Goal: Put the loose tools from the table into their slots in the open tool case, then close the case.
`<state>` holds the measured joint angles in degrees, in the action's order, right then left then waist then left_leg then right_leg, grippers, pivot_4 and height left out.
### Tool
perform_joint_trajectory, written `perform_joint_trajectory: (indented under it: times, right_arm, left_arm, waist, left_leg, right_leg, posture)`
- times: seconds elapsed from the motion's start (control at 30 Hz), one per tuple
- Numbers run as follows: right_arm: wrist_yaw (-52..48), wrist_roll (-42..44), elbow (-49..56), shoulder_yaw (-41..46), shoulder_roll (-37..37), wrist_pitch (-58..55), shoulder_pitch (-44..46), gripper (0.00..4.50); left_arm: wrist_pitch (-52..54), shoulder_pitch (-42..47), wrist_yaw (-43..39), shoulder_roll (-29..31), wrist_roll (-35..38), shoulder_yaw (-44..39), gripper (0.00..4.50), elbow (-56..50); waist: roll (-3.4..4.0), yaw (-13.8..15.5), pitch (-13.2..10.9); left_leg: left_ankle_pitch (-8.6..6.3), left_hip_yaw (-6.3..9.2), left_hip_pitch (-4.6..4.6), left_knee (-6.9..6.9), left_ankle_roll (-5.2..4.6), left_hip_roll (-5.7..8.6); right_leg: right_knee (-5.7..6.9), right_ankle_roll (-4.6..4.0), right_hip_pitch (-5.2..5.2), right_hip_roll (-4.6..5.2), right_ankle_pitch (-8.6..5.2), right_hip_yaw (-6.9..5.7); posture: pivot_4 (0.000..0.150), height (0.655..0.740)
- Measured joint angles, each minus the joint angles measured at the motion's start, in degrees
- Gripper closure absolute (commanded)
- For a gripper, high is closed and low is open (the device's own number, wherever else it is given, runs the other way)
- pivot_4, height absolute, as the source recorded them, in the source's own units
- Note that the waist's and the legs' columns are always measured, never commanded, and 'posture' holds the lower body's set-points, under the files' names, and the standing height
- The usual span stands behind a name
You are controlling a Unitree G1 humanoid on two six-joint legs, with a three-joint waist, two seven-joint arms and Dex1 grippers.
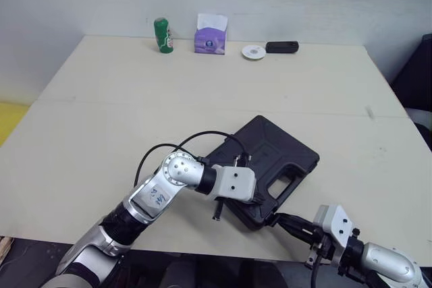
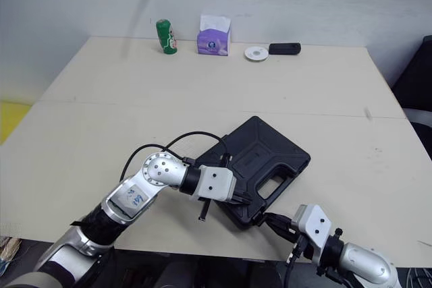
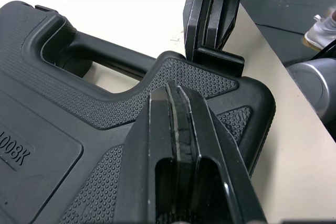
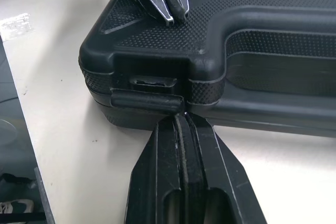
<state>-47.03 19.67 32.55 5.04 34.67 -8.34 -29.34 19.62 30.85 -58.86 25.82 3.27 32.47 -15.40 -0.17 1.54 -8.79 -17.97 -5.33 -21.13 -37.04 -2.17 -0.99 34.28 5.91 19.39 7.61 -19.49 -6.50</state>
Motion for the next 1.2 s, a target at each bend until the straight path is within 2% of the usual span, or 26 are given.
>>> perform_joint_trajectory:
  times: [0.6, 1.2]
  right_arm:
    - [-1.4, 2.1, 4.1, -0.1, 2.8, -3.1, -2.1, 4.43]
    - [-2.0, 4.0, 4.5, -0.2, 3.6, -7.2, 1.7, 4.43]
  left_arm:
    - [-0.1, -0.1, 0.2, -0.3, 0.0, 0.1, 4.50, 0.2]
    - [-0.1, -0.1, 0.1, -0.3, 0.0, 0.1, 4.50, 0.3]
  waist:
    - [-0.02, 0.0, 0.1]
    - [-0.03, 0.0, 0.0]
  left_leg:
    - [-0.01, 0.01, -0.07, 0.13, -0.06, 0.00]
    - [-0.01, 0.00, -0.08, 0.22, -0.07, -0.01]
  right_leg:
    - [-0.45, -0.38, 0.00, 0.00, -0.05, 0.02]
    - [-0.52, -0.78, 0.02, 0.00, -0.23, 0.03]
  posture:
    - [0.150, 0.7400]
    - [0.150, 0.7400]
